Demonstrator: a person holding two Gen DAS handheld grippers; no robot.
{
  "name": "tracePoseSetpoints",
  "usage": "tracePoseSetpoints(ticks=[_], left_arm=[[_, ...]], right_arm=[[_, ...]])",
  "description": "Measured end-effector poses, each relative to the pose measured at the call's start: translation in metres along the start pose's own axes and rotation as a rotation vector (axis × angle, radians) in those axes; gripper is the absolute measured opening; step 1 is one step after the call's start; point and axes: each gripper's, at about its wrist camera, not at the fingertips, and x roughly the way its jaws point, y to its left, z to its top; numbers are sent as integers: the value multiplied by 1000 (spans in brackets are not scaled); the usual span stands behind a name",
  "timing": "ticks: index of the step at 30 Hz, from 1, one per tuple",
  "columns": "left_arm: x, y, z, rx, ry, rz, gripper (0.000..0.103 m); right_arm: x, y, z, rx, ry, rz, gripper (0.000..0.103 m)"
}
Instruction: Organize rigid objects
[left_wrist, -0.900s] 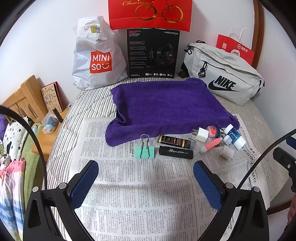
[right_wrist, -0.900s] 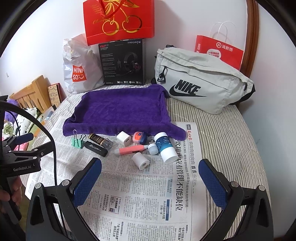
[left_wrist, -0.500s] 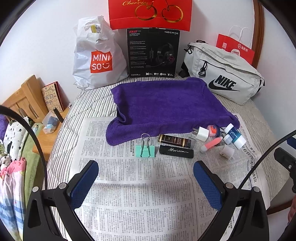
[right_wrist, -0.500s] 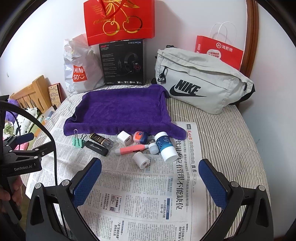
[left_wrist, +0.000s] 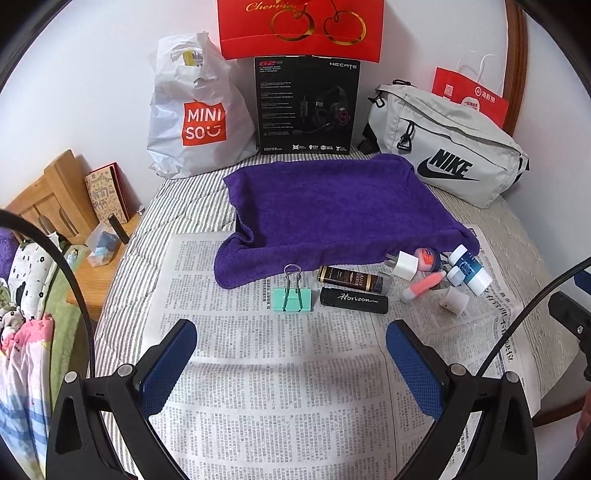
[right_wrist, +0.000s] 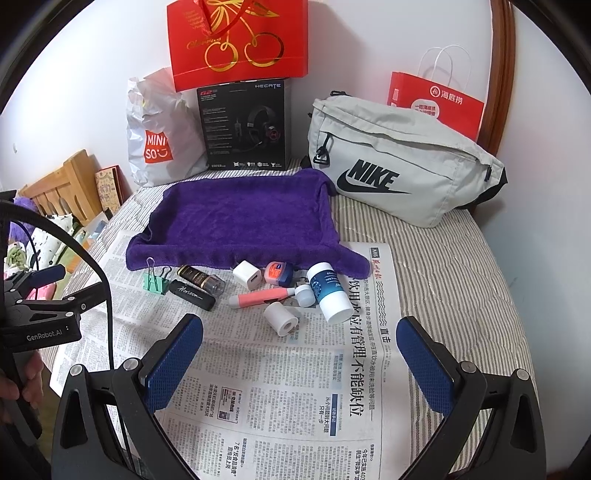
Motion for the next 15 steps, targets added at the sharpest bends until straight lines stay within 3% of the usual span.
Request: tracePoseSetpoints(ticks=[15], left_arm=[[0, 0, -1, 23, 22, 25, 103]], right_arm=[[-1, 1, -1, 6, -2, 3, 103]])
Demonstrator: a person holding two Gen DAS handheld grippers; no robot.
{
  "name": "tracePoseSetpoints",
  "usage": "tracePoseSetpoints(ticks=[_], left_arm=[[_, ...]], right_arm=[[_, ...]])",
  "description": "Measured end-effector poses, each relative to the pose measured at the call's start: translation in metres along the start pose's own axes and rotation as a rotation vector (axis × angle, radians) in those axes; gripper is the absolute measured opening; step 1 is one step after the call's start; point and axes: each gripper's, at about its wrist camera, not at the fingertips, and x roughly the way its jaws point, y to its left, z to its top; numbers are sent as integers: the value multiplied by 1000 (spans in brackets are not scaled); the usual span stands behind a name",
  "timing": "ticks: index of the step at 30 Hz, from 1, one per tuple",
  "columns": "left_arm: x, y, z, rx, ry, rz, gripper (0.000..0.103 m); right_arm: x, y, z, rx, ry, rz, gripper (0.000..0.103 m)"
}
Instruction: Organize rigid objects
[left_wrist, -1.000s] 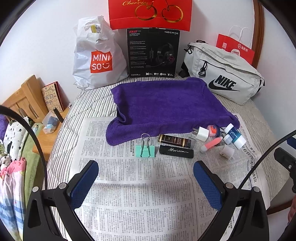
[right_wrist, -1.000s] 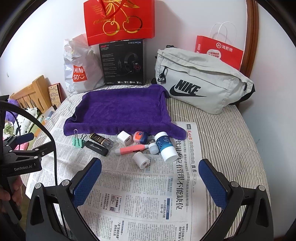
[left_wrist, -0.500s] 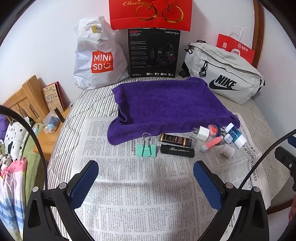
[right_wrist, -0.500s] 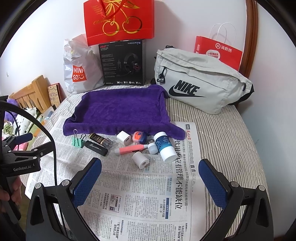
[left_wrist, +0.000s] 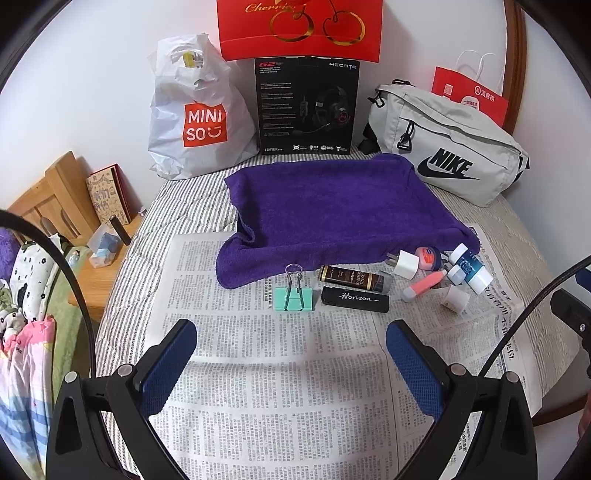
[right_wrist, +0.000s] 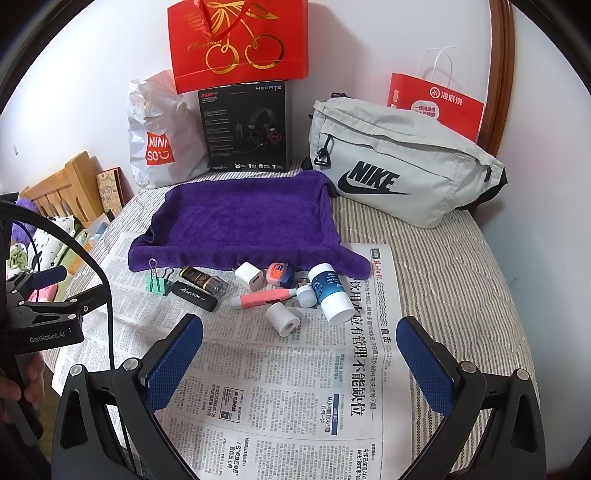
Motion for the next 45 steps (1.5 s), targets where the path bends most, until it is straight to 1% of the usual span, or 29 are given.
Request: tracePoseSetpoints(ticks=[3, 7, 9, 12, 16, 18, 20, 22, 25, 26, 27, 28, 29, 31, 33, 34, 37, 38, 39, 40, 41, 43, 44, 45], left_arm=[[1, 2, -1, -4, -1, -1, 103], [1, 4, -1, 5, 1, 16, 103], [4, 4, -1, 5, 7, 17, 103], [13, 2, -2, 18, 17, 39, 103], [34, 3, -6, 27, 48, 42, 103], [49, 5, -8, 9, 71, 14, 103], [67, 8, -9, -7, 103, 8, 103], [85, 11, -10, -23, 116, 20, 103], [110, 14, -8, -24, 137, 20, 102], [116, 15, -8, -22, 128, 23, 102], [122, 15, -7, -23, 133, 18, 100], [126, 14, -9, -25, 154, 4, 100], [131, 13, -9, -16, 157, 0, 100], [138, 13, -7, -2, 139, 5, 99], [140, 14, -6, -8, 117, -16, 98], [140, 14, -5, -9, 110, -25, 97], [142, 10, -4, 8, 90, -20, 96], [142, 11, -4, 6, 84, -26, 94], [142, 11, -4, 2, 73, -29, 89], [141, 12, -3, 1, 62, -31, 81], [140, 12, -4, 3, 49, -36, 77], [137, 11, -5, 19, 31, -53, 65], [137, 11, -5, 27, 24, -61, 60], [135, 10, -6, 35, 13, -74, 53]], right_arm=[[1, 0, 0, 1, 1, 0, 103], [2, 0, -1, -2, 3, -2, 103], [4, 0, -2, -3, 5, -1, 103], [13, -3, -4, -8, 9, 8, 103], [33, -7, -12, -10, 37, 17, 103], [43, -10, -16, -8, 56, 19, 103], [52, -11, -20, -14, 80, 9, 103], [59, -13, -23, -17, 95, -1, 103], [70, -17, -28, -12, 115, 2, 103], [73, -19, -30, -9, 120, 4, 103], [80, -20, -32, -6, 132, 9, 103], [85, -21, -34, -6, 143, 13, 103], [88, -21, -35, -6, 151, 15, 103], [101, -25, -41, 8, 182, 12, 103], [111, -29, -46, 31, 211, 18, 103], [114, -30, -47, 37, 219, 20, 103], [123, -33, -47, 49, 233, 23, 103], [124, -34, -47, 49, 230, 25, 103], [124, -34, -47, 48, 226, 27, 103], [125, -34, -45, 46, 221, 28, 103], [125, -35, -44, 47, 218, 29, 103], [127, -37, -42, 53, 205, 36, 103], [128, -38, -40, 58, 203, 39, 103], [129, -41, -38, 70, 192, 41, 103]])
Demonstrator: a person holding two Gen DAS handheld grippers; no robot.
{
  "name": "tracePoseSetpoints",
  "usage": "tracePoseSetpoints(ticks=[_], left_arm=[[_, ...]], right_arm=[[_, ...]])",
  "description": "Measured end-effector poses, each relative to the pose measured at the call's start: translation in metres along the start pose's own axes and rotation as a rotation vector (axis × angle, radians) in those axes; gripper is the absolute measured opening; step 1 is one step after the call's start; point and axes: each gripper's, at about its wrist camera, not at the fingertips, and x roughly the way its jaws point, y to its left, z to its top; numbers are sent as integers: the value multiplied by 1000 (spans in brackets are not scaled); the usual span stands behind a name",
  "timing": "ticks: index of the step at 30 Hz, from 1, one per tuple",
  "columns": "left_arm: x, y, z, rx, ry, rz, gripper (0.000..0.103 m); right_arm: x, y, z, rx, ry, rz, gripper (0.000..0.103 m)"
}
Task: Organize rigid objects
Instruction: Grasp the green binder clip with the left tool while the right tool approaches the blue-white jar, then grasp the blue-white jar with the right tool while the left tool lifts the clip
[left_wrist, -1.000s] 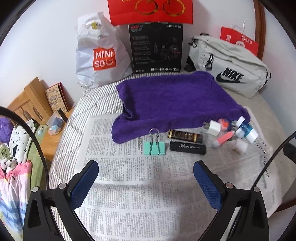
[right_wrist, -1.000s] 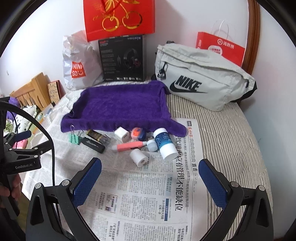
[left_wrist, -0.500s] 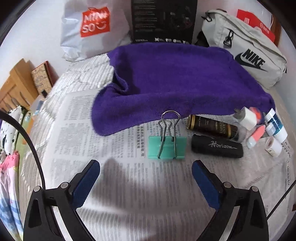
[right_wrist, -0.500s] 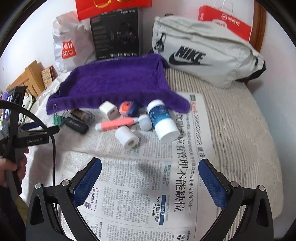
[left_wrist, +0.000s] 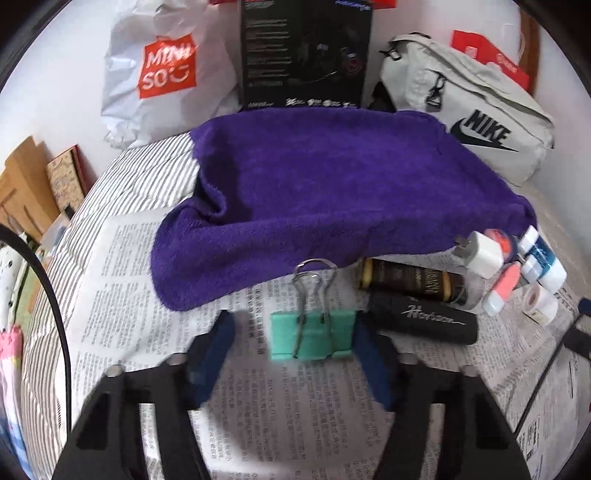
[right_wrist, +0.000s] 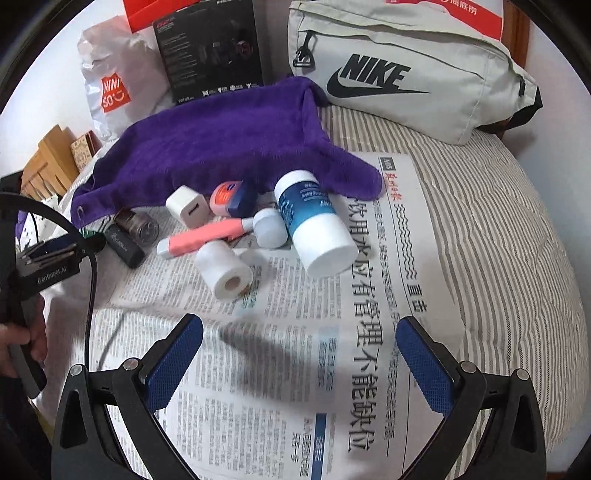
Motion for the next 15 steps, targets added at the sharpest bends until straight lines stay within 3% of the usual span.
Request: tracePoseSetpoints(ticks=[4, 7, 11, 13, 15], left_arm=[[-3, -3, -2, 18, -24, -4, 41], [-3, -2, -2, 29, -29, 0, 40], [-3, -1, -1, 36, -27, 1, 40], [-2, -1, -1, 39, -25, 3, 40], [-2, 0, -1, 34, -25, -4, 40]], right_arm=[[-1, -3, 13, -23, -40, 3, 103], [4, -7, 26, -60, -70, -31, 102], [19, -13, 42, -93, -57, -41, 82], [27, -14, 47, -117, -34, -21, 81], [34, -10, 48, -166, -15, -35, 74]])
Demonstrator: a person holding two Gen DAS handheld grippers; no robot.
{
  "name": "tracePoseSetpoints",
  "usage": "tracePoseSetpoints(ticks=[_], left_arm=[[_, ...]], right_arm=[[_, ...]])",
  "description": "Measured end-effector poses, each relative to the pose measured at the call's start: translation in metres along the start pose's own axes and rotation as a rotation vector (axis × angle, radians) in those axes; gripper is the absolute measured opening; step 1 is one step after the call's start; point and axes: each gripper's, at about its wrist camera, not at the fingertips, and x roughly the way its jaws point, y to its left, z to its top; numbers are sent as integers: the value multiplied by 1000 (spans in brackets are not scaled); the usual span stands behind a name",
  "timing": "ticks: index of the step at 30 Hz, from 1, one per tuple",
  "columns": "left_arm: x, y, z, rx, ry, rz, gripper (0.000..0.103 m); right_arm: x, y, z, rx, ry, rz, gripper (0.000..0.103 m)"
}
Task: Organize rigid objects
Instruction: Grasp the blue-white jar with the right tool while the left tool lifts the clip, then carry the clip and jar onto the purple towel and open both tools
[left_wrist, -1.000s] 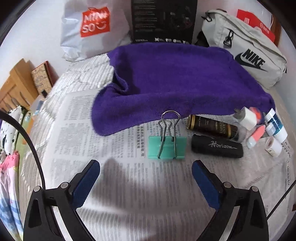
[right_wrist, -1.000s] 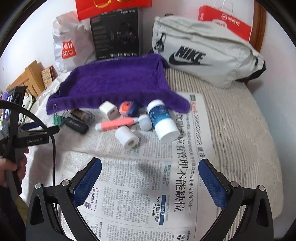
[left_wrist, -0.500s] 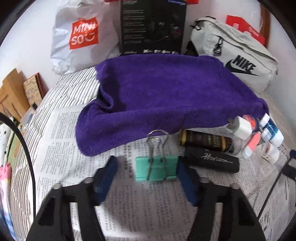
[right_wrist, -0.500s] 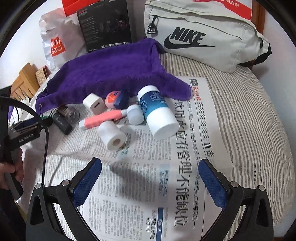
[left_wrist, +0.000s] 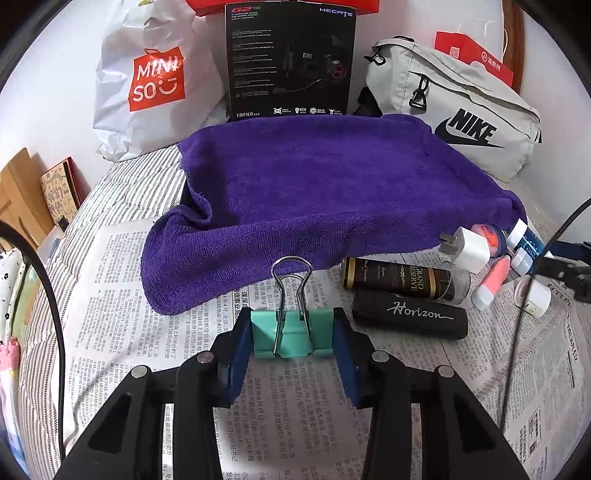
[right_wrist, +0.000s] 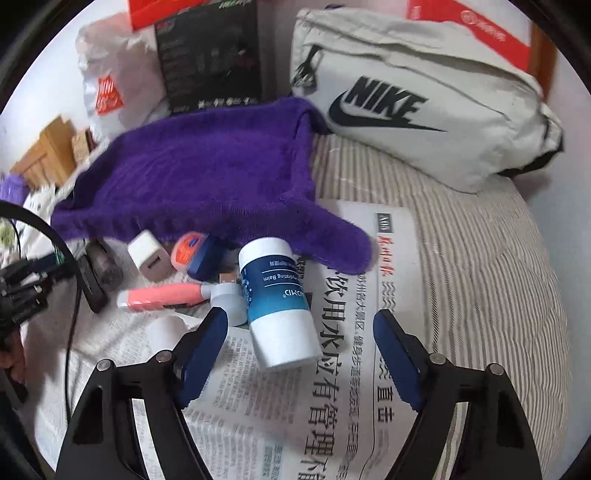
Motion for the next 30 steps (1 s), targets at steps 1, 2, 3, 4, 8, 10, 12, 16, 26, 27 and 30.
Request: tracePoseSetpoints(ticks=[1, 2, 3, 4, 8, 10, 12, 16, 26, 27, 30], left_arm=[[0, 0, 0, -2, 0, -2, 40], [0, -1, 0, -4, 0, -4, 40], [0, 0, -1, -3, 1, -4, 40], [0, 0, -1, -2, 1, -3, 40], [0, -2, -2, -7, -1, -7, 40], [0, -1, -2, -6, -1, -7, 40], [0, -2, -2, -7, -1, -8, 40], [-1, -2, -1, -9, -2, -10, 40], [-7, 4, -3, -6, 29, -28, 39], [-8, 6, -4, -10, 32, -32, 39], [-14, 13, -5, -29, 37, -38, 39]], right_arm=[[4, 2, 1, -26, 10, -16, 70], [8, 3, 2, -37, 19, -22, 65], [12, 2, 3, -46, 27, -11, 59], [14, 2, 3, -46, 33, 3, 57], [19, -3, 9, -35, 13, 35, 49], [22, -2, 12, -39, -1, 45, 44], [23, -1, 12, -47, -11, 52, 39], [19, -5, 10, -15, 1, 78, 38], [2, -13, -2, 54, 10, 131, 38], [-1, -13, -2, 55, 5, 131, 38], [-6, -13, -1, 59, -1, 133, 38]])
